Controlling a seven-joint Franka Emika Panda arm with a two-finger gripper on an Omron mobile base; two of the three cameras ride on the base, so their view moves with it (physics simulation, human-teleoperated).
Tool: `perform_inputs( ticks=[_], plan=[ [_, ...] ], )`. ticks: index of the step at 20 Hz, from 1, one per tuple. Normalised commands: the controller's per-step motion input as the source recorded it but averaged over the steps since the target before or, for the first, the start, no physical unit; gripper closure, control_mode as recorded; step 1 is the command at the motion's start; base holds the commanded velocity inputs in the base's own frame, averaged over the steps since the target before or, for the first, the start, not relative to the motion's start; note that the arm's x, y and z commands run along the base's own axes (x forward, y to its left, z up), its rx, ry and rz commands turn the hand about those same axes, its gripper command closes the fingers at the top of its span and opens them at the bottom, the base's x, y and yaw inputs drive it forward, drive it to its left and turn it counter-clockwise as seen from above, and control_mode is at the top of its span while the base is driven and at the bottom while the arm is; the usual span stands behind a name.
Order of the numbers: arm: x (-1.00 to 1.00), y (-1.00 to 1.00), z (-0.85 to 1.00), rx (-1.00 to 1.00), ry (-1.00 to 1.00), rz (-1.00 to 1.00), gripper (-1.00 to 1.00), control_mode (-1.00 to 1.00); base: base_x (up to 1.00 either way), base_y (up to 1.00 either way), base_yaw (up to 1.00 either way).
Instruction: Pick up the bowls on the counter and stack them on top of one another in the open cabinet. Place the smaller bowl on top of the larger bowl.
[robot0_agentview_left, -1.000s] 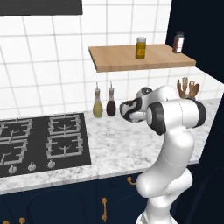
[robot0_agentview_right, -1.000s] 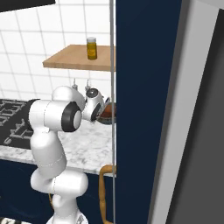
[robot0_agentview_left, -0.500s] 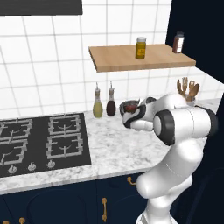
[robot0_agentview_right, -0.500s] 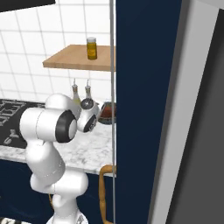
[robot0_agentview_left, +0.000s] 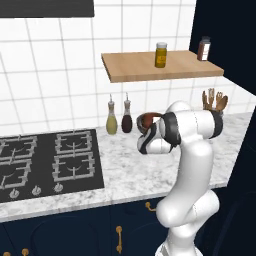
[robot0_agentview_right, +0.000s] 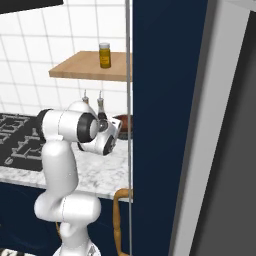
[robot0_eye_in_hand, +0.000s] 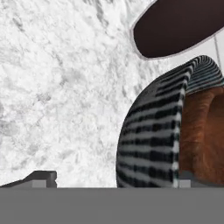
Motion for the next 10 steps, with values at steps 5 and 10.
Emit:
perform_inputs(
  ticks=[5,10],
  plan=[
    [0.03,0.0,-0.31,-0.03,0.0,0.0,1.0,-1.0,0.0,0.0,0.0],
    [0.0,0.0,0.06,0.0,0.0,0.0,1.0,-1.0,0.0,0.0,0.0]
  ],
)
